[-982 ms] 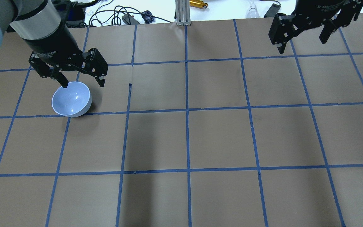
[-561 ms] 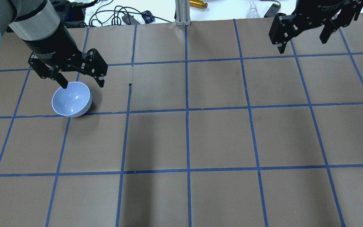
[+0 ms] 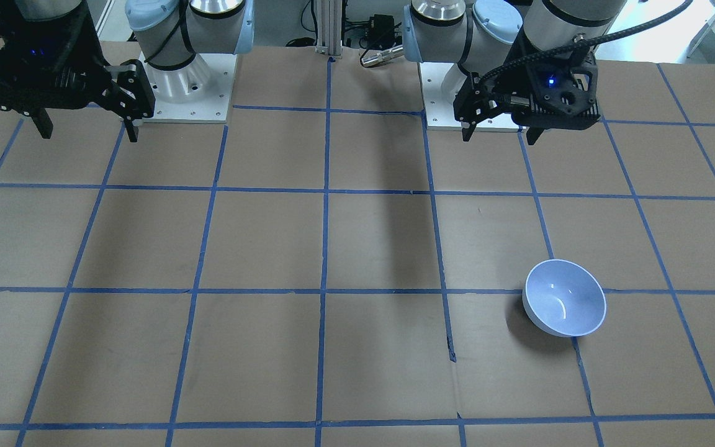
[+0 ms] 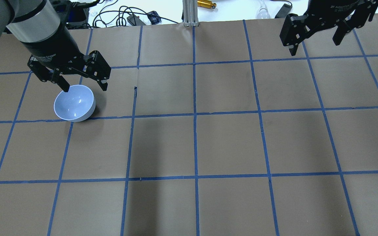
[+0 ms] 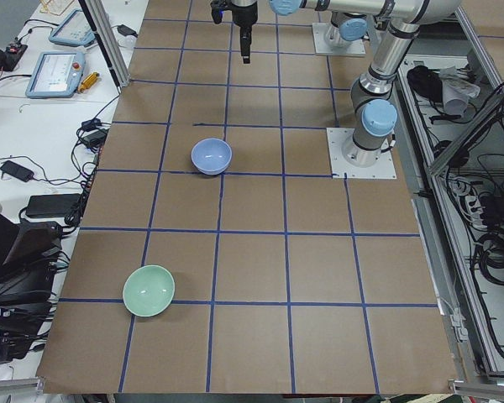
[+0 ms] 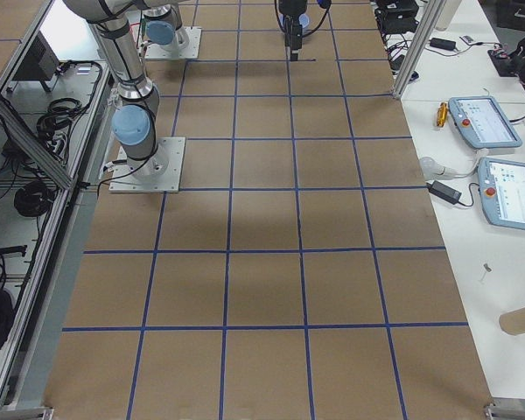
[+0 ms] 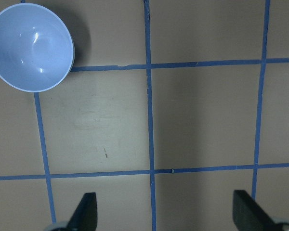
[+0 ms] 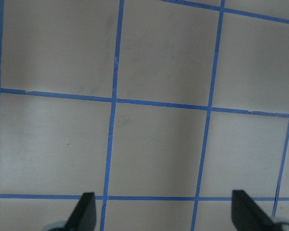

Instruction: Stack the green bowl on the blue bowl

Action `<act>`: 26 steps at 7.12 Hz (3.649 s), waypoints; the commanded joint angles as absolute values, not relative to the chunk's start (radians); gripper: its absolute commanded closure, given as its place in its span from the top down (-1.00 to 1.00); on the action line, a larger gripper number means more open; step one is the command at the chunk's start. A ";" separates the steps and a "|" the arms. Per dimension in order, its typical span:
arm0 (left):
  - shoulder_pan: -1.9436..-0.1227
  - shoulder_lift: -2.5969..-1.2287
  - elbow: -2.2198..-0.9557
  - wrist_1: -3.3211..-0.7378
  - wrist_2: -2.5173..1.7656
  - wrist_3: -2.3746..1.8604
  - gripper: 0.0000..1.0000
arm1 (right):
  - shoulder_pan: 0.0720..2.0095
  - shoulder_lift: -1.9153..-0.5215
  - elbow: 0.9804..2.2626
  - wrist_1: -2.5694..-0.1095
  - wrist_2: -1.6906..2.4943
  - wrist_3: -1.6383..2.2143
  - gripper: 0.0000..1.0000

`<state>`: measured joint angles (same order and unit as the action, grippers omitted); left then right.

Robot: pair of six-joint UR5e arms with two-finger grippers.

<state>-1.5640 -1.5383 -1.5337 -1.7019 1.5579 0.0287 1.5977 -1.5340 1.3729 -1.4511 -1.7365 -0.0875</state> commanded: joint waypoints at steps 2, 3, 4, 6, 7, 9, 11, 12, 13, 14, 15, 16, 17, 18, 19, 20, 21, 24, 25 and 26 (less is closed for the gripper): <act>-1.563 -1.534 -1.534 -1.704 1.563 0.037 1.00 | 1.598 -1.534 1.373 -1.451 -1.736 -0.087 1.00; -1.565 -1.529 -1.534 -1.706 1.563 0.022 1.00 | 1.598 -1.534 1.373 -1.451 -1.736 -0.087 1.00; -1.565 -1.528 -1.535 -1.707 1.565 0.037 1.00 | 1.597 -1.534 1.373 -1.451 -1.736 -0.087 1.00; -1.566 -1.528 -1.536 -1.707 1.563 0.025 1.00 | 1.598 -1.534 1.373 -1.451 -1.736 -0.087 1.00; -1.566 -1.535 -1.534 -1.701 1.560 0.029 1.00 | 1.597 -1.534 1.373 -1.451 -1.736 -0.087 1.00; -1.563 -1.540 -1.534 -1.700 1.560 0.028 1.00 | 1.598 -1.534 1.373 -1.451 -1.736 -0.087 1.00; -1.559 -1.543 -1.534 -1.684 1.563 0.037 1.00 | 1.598 -1.534 1.373 -1.451 -1.736 -0.087 1.00; -1.560 -1.533 -1.535 -1.692 1.566 0.037 1.00 | 1.598 -1.534 1.373 -1.451 -1.736 -0.087 1.00; -1.557 -1.537 -1.536 -1.692 1.566 0.041 1.00 | 1.598 -1.534 1.373 -1.451 -1.736 -0.087 1.00; -1.534 -1.545 -1.534 -1.683 1.563 0.205 1.00 | 1.598 -1.534 1.373 -1.451 -1.736 -0.087 1.00; -1.463 -1.548 -1.531 -1.671 1.563 0.424 1.00 | 1.598 -1.534 1.373 -1.451 -1.736 -0.087 1.00; -1.354 -1.555 -1.532 -1.674 1.563 0.533 1.00 | 1.598 -1.534 1.373 -1.451 -1.736 -0.087 1.00; -1.248 -1.575 -1.531 -1.669 1.560 0.705 1.00 | 1.597 -1.534 1.373 -1.451 -1.736 -0.087 1.00; -1.173 -1.606 -1.529 -1.637 1.559 0.885 1.00 | 1.598 -1.534 1.373 -1.451 -1.736 -0.087 1.00; -1.114 -1.635 -1.519 -1.562 1.562 1.038 1.00 | 1.598 -1.534 1.373 -1.451 -1.736 -0.087 1.00; -1.065 -1.670 -1.516 -1.511 1.562 1.193 1.00 | 1.598 -1.534 1.373 -1.451 -1.736 -0.087 1.00; -0.989 -1.705 -1.506 -1.467 1.560 1.312 1.00 | 1.598 -1.534 1.373 -1.451 -1.736 -0.087 1.00; -0.858 -1.843 -1.407 -1.390 1.623 1.539 1.00 | 1.598 -1.534 1.373 -1.451 -1.736 -0.087 1.00; -0.826 -1.906 -1.370 -1.384 1.623 1.631 1.00 | 1.598 -1.534 1.373 -1.451 -1.736 -0.087 1.00; -0.815 -1.963 -1.332 -1.346 1.632 1.687 1.00 | 1.598 -1.534 1.373 -1.451 -1.736 -0.087 1.00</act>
<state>-0.8397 -1.8949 -1.3758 -1.3764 1.6238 1.6053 1.5982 -1.5340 1.3729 -1.4511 -1.7364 -0.0874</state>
